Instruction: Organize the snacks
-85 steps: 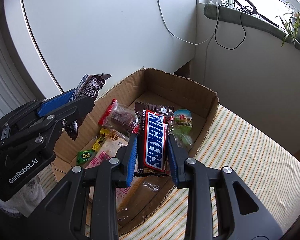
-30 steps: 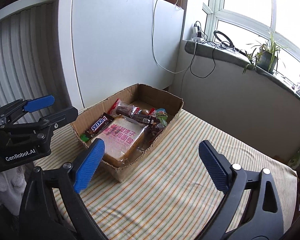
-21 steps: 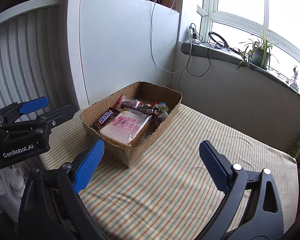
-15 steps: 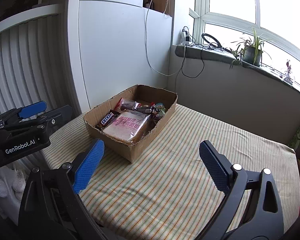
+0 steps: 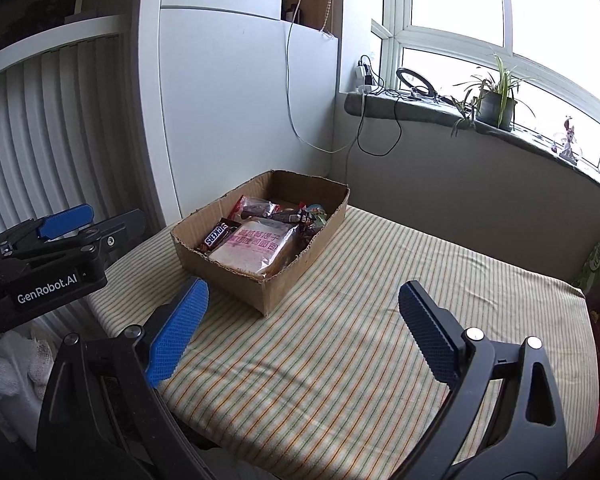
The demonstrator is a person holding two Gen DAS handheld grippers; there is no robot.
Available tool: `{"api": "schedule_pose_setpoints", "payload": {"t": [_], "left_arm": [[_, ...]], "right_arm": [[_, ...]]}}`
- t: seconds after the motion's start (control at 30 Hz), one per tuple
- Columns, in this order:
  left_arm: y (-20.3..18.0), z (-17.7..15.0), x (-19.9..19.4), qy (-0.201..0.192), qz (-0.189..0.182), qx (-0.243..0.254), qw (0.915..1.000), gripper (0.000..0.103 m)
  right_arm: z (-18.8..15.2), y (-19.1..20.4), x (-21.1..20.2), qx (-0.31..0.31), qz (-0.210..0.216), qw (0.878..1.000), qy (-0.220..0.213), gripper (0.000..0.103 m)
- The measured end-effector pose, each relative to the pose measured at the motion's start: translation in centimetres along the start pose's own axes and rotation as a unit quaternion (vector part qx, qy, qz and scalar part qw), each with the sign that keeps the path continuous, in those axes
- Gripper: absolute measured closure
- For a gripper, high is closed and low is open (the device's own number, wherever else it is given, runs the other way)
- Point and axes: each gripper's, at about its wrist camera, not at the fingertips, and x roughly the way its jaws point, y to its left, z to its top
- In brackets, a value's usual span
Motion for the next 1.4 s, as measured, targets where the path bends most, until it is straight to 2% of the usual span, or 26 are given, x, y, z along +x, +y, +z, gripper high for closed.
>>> {"api": "schedule_pose_setpoints", "payload": {"t": [1.4], "left_arm": [[-0.60, -0.42, 0.11, 0.005, 0.006, 0.010, 0.9999, 0.022]], "right_arm": [[-0.72, -0.18, 0.23, 0.013, 0.009, 1.000, 0.008, 0.005]]}}
